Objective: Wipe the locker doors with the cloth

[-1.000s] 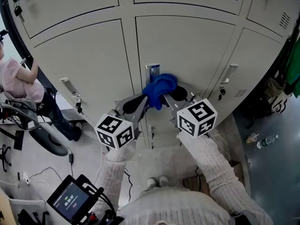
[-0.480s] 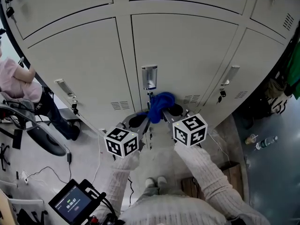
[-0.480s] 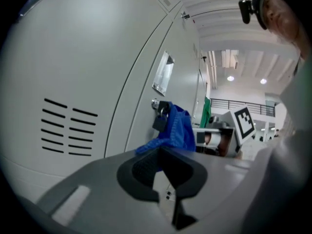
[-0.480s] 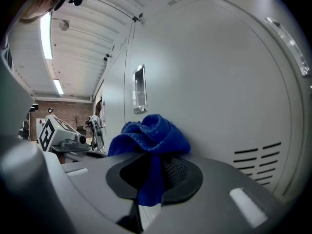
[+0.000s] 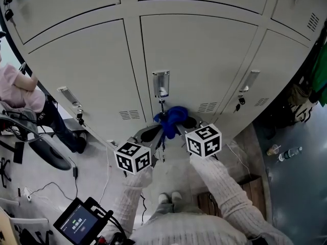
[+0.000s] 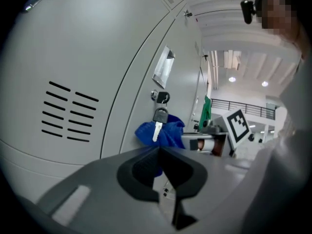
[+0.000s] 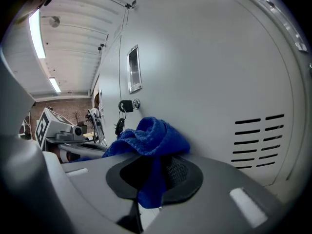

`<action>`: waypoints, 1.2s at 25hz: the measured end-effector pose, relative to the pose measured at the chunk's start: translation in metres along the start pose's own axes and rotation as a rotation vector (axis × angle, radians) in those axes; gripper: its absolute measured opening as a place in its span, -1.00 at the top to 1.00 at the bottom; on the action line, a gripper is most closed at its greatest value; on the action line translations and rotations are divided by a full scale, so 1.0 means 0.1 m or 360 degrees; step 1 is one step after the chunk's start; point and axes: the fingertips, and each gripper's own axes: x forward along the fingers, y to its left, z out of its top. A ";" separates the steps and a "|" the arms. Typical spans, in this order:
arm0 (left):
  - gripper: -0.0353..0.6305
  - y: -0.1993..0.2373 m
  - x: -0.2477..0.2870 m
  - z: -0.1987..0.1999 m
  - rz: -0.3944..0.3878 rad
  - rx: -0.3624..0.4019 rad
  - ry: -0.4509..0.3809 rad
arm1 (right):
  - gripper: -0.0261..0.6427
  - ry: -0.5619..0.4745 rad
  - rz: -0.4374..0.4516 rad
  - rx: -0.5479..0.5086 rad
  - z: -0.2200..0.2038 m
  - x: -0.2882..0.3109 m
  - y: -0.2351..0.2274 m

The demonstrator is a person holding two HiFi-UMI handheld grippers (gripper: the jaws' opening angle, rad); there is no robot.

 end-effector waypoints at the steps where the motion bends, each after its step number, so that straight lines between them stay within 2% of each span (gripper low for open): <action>1: 0.88 0.00 -0.01 0.01 -0.0001 0.0003 -0.0002 | 0.78 0.0005 0.0001 0.0009 0.00 -0.01 -0.01; 6: 0.88 -0.15 0.03 0.05 -0.0050 0.0016 -0.0007 | 0.78 0.0018 -0.0058 0.0012 0.00 -0.08 -0.01; 10: 0.88 -0.38 0.03 0.21 -0.0132 0.0096 -0.0032 | 0.78 -0.0058 -0.0083 -0.0034 0.21 -0.31 0.01; 14: 0.88 -0.68 -0.02 0.66 -0.0238 0.0225 -0.0146 | 0.78 -0.0257 -0.0118 -0.0098 0.73 -0.67 -0.05; 21: 0.88 -1.25 -0.22 1.72 -0.0382 0.0512 -0.0449 | 0.78 -0.0571 -0.0148 -0.0391 1.87 -1.19 0.08; 25: 0.88 -1.42 -0.34 2.25 -0.0378 0.0721 -0.0573 | 0.78 -0.0724 -0.0172 -0.0551 2.51 -1.37 0.13; 28: 0.88 -1.45 -0.37 2.57 -0.0374 0.0783 -0.0650 | 0.78 -0.0817 -0.0215 -0.0651 2.90 -1.44 0.14; 30: 0.88 -1.47 -0.35 2.73 -0.0378 0.0820 -0.0678 | 0.77 -0.0848 -0.0223 -0.0658 3.04 -1.43 0.13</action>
